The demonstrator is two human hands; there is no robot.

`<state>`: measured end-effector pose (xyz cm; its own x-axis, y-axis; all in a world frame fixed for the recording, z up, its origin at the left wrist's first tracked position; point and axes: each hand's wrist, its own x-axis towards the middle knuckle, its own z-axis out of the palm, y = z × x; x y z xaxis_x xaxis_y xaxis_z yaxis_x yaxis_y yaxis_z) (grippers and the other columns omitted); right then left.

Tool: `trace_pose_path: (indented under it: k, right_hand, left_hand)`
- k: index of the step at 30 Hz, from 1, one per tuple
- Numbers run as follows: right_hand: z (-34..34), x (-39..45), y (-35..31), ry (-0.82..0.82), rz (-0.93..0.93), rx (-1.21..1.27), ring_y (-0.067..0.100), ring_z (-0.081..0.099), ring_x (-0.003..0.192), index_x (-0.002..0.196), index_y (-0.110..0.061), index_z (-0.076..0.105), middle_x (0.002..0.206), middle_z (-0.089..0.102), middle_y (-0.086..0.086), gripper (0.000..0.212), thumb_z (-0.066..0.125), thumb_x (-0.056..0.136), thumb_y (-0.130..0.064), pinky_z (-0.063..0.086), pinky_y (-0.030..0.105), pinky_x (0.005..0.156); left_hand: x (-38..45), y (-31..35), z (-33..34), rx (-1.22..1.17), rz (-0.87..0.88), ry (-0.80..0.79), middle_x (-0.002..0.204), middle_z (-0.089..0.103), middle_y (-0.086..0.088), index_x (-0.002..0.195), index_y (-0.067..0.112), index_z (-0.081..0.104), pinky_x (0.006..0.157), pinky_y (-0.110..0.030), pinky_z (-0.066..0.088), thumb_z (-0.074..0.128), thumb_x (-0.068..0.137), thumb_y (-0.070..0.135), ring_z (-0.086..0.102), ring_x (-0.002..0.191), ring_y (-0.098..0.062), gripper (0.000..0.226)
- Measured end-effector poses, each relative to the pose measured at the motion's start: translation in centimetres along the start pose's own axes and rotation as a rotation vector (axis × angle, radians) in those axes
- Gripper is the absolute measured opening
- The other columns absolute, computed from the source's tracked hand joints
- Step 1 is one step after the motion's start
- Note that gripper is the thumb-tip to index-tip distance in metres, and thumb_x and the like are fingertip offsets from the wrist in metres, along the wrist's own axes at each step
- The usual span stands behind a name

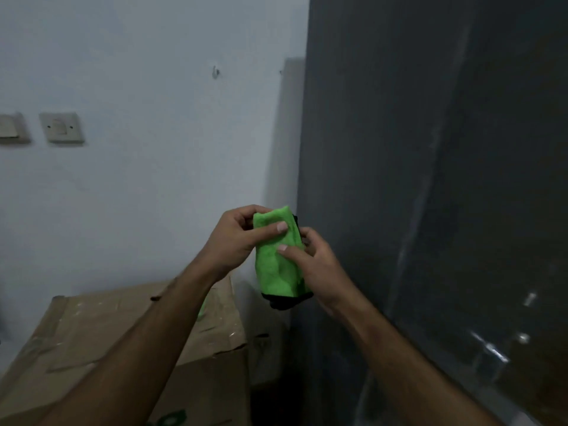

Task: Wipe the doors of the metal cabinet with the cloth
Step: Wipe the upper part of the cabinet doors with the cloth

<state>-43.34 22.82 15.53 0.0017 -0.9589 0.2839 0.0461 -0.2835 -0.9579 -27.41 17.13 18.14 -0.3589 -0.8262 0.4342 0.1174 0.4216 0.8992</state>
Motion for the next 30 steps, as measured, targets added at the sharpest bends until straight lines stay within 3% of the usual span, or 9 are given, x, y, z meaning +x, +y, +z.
trace_pose_path:
  k: [4,7,9,11,14,18,22,26,30]
  right_hand:
    - [-5.4,-4.2,-5.8,0.092,-0.143,0.005,0.012,0.072,0.082,0.105,-0.002,0.064,0.090,0.076,0.004,0.013,0.064,0.094,-0.007,0.055,0.021,0.067]
    - [-8.7,-6.3,-10.5,0.151,-0.291,0.003,0.016,0.071,0.087,0.103,-0.009,0.066,0.096,0.075,0.008,0.017,0.066,0.094,-0.023,0.058,0.028,0.073]
    - [-10.6,-7.0,-13.2,0.143,-0.344,0.036,0.013,0.070,0.090,0.105,-0.014,0.065,0.097,0.074,0.003,0.020,0.061,0.095,-0.032,0.057,0.025,0.073]
    - [-12.3,-7.2,-15.7,0.118,-0.379,0.062,0.010,0.069,0.091,0.105,-0.018,0.063,0.097,0.073,-0.001,0.015,0.057,0.099,-0.030,0.055,0.022,0.072]
    - [-14.6,-6.5,-19.1,0.205,-0.527,0.030,0.014,0.068,0.085,0.101,-0.016,0.062,0.092,0.071,0.002,0.010,0.062,0.096,-0.024,0.055,0.029,0.070]
    - [-16.5,-4.7,-23.2,0.384,-0.730,-0.041,0.010,0.067,0.077,0.093,-0.022,0.062,0.083,0.070,-0.006,0.004,0.065,0.090,-0.021,0.055,0.025,0.064]
    - [-19.0,-2.5,-27.8,0.529,-0.870,-0.076,0.001,0.065,0.074,0.095,-0.028,0.058,0.081,0.068,-0.014,0.012,0.064,0.093,-0.018,0.052,0.019,0.060]
    - [-22.5,-0.2,-33.0,0.580,-1.045,-0.349,-0.001,0.062,0.070,0.095,-0.026,0.054,0.078,0.064,-0.016,0.017,0.069,0.087,-0.025,0.047,0.019,0.058]
    - [-25.4,3.0,-38.0,0.579,-1.291,-0.683,0.018,0.060,0.083,0.105,-0.011,0.058,0.098,0.062,0.004,0.024,0.069,0.085,-0.017,0.047,0.031,0.065]
  left_hand:
    - [0.3,5.4,7.6,-0.004,0.119,-0.009,0.090,0.078,-0.009,0.092,0.014,0.078,0.069,-0.025,0.057,0.080,0.078,0.027,0.075,0.083,-0.017,0.019]
    - [1.1,9.8,12.6,-0.022,0.222,-0.021,0.090,0.078,-0.008,0.093,0.013,0.078,0.068,-0.024,0.058,0.076,0.081,0.032,0.074,0.082,-0.015,0.022]
    - [1.9,12.5,15.5,0.003,0.301,-0.026,0.088,0.077,-0.011,0.095,0.007,0.076,0.067,-0.026,0.058,0.073,0.084,0.034,0.073,0.080,-0.015,0.030]
    - [2.9,14.9,18.0,0.051,0.380,-0.027,0.087,0.074,-0.016,0.096,0.002,0.072,0.066,-0.031,0.057,0.069,0.087,0.038,0.071,0.077,-0.018,0.037]
    - [4.8,17.6,20.8,0.120,0.484,-0.014,0.090,0.072,-0.014,0.104,0.006,0.070,0.072,-0.039,0.059,0.062,0.093,0.045,0.072,0.083,-0.020,0.041]
    - [7.3,20.0,23.4,0.230,0.640,0.136,0.112,0.067,-0.005,0.125,0.016,0.064,0.088,-0.052,0.055,0.047,0.100,0.047,0.066,0.103,-0.023,0.043]
    - [8.8,20.5,25.1,0.372,0.783,0.332,0.109,0.058,0.009,0.126,0.019,0.060,0.089,-0.046,0.052,0.045,0.101,0.038,0.057,0.106,-0.019,0.034]
    - [9.6,19.1,26.6,0.604,0.888,0.370,0.115,0.058,0.001,0.118,0.015,0.063,0.096,-0.040,0.048,0.045,0.100,0.035,0.053,0.113,-0.013,0.033]
    - [11.0,16.7,27.4,1.032,0.973,0.341,0.138,0.054,-0.003,0.131,0.016,0.060,0.113,-0.037,0.036,0.050,0.093,0.036,0.041,0.134,-0.014,0.044]
